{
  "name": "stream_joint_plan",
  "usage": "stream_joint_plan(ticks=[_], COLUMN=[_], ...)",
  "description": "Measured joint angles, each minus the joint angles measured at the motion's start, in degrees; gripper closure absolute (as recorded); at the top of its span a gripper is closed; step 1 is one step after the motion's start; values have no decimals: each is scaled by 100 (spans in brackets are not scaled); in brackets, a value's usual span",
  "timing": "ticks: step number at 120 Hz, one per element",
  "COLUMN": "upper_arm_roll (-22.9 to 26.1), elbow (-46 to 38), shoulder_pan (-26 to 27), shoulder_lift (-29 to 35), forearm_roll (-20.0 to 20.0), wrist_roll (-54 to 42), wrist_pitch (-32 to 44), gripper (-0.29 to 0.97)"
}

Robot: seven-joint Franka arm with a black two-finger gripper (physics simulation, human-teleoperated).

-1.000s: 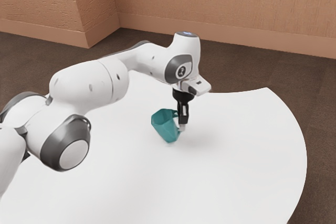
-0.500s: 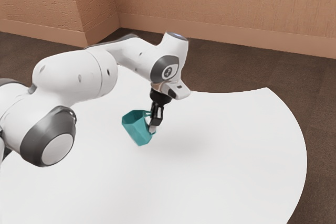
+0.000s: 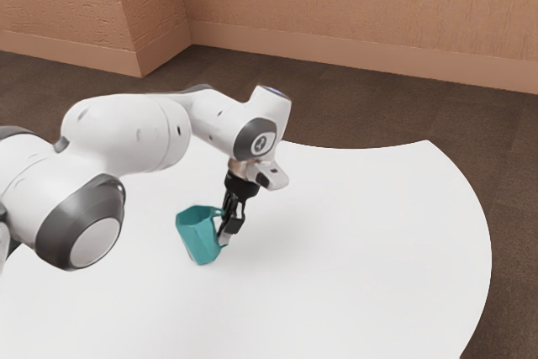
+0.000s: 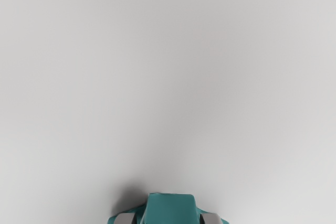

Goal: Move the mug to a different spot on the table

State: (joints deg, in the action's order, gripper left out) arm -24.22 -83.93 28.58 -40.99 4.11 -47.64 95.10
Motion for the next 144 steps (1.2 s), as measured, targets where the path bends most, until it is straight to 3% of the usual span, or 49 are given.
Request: stream_joint_plan(ticks=[16, 32, 56, 84, 127, 144], upper_arm_roll=[5, 5, -2, -115, -203, -183], elbow=[-2, -3, 18, 53, -358, -252], shoulder_pan=[-2, -13, -27, 21, 661, 598], shoulder_lift=[-37, -8, 87, 675, 2827, 3066], forearm_roll=[49, 237, 660, 740, -321, -554], wrist_roll=[9, 14, 8, 7, 183, 247], wrist_pitch=[-25, -14, 171, 402, 520, 527], gripper=[34, 18, 7, 2, 0, 0])
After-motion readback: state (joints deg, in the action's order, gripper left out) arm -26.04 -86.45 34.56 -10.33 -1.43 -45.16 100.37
